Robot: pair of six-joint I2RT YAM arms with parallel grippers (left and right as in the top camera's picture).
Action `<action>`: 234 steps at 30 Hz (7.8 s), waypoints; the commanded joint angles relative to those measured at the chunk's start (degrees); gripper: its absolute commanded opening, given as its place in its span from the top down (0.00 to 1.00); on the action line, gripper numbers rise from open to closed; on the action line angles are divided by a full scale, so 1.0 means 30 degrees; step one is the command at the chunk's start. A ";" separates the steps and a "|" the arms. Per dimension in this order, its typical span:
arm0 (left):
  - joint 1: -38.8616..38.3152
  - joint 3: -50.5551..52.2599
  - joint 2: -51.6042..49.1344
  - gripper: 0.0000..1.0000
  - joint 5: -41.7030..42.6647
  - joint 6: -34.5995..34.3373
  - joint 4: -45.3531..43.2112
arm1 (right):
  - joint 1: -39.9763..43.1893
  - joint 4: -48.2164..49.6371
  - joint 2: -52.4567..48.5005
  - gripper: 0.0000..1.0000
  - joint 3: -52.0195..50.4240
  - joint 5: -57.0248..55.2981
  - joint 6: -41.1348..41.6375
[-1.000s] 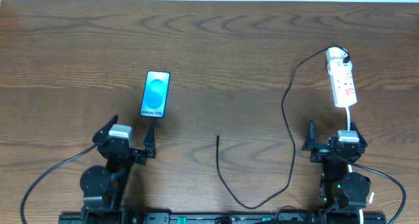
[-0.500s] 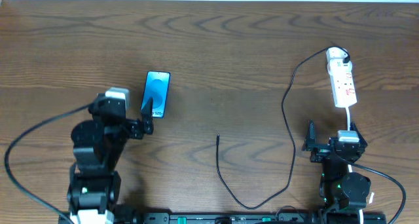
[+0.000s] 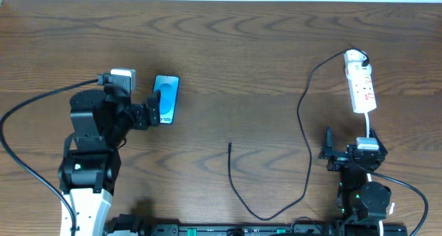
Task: Plug charger to phone and switch on socket
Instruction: 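Move the left gripper forward over the Galaxy phone, then lower the left gripper down onto the phone's bottom edge, then close the left gripper on the phone's lower end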
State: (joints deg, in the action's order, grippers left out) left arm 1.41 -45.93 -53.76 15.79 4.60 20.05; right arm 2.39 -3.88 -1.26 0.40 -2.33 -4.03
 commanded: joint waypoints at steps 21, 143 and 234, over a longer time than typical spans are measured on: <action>0.0095 -0.7133 -0.5763 0.06 0.0015 0.0233 0.6484 | 0.0095 -0.0066 0.0168 0.01 -0.0036 -0.0044 -0.0248; -0.2958 -0.9770 -1.8527 0.06 -0.4998 -0.0816 0.5632 | 0.0095 -0.0066 0.0168 0.01 -0.0036 -0.0044 -0.0248; -0.2907 -0.8765 -2.0524 0.07 -0.5013 -0.1770 0.4401 | 0.0095 -0.0066 0.0168 0.01 -0.0036 -0.0044 -0.0248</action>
State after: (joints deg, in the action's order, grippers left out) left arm -7.51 -73.14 -113.80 1.52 -0.23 33.15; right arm 2.39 -3.88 -1.26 0.40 -2.35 -4.03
